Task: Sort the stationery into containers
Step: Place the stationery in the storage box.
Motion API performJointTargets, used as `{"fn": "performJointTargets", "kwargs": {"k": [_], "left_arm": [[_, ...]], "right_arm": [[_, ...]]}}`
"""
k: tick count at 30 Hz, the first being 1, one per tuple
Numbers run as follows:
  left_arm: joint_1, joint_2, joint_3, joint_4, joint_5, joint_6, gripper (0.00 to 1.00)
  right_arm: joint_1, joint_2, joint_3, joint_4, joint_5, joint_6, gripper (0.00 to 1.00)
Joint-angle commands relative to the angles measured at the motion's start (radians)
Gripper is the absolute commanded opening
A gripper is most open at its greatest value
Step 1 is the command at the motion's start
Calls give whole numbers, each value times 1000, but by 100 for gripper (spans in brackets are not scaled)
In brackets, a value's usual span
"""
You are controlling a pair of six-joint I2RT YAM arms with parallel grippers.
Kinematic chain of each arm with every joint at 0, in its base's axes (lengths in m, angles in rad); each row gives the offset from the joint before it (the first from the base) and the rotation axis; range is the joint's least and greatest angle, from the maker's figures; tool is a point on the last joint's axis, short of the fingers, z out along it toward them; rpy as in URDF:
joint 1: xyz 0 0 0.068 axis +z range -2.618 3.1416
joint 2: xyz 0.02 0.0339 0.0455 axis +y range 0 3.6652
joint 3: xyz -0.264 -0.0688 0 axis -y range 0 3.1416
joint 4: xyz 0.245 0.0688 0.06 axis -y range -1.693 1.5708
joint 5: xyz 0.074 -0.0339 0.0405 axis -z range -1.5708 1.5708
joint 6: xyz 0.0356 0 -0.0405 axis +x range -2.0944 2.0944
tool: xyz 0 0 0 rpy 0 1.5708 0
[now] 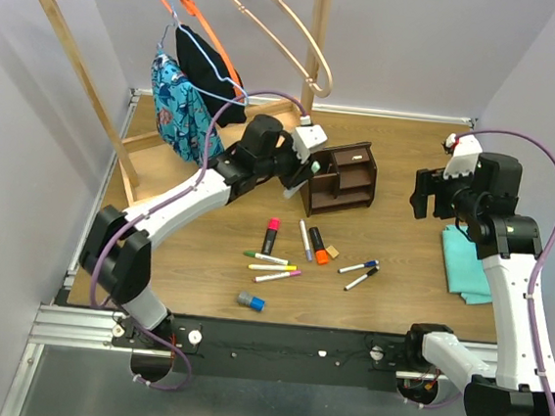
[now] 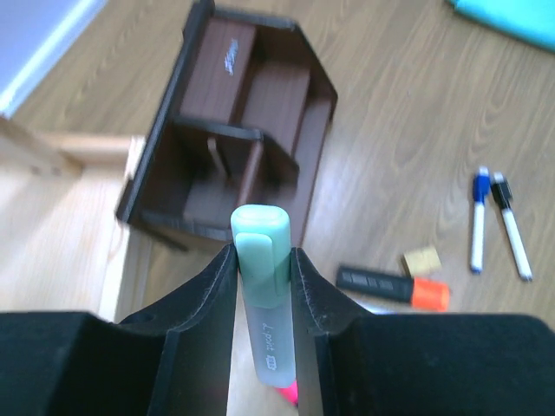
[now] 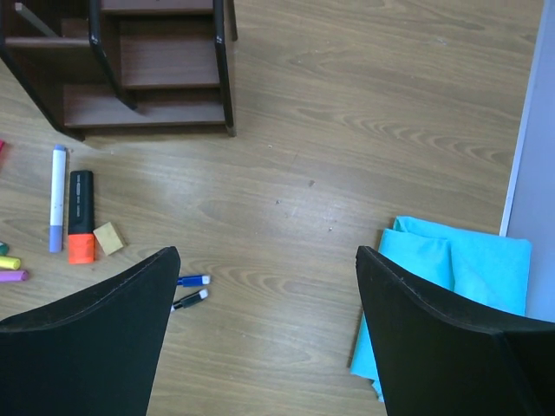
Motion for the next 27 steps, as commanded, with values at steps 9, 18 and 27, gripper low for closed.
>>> {"fn": "performJointTargets", "kwargs": {"k": [9, 18, 27], "left_arm": [[-7, 232, 206, 306, 70, -56, 0], [-7, 361, 312, 346, 53, -64, 0], [10, 473, 370, 355, 13, -50, 0]], "right_arm": [[-6, -21, -14, 49, 8, 8, 89], [-39, -18, -51, 74, 4, 18, 89], [-42, -34, -94, 90, -4, 23, 89]]}}
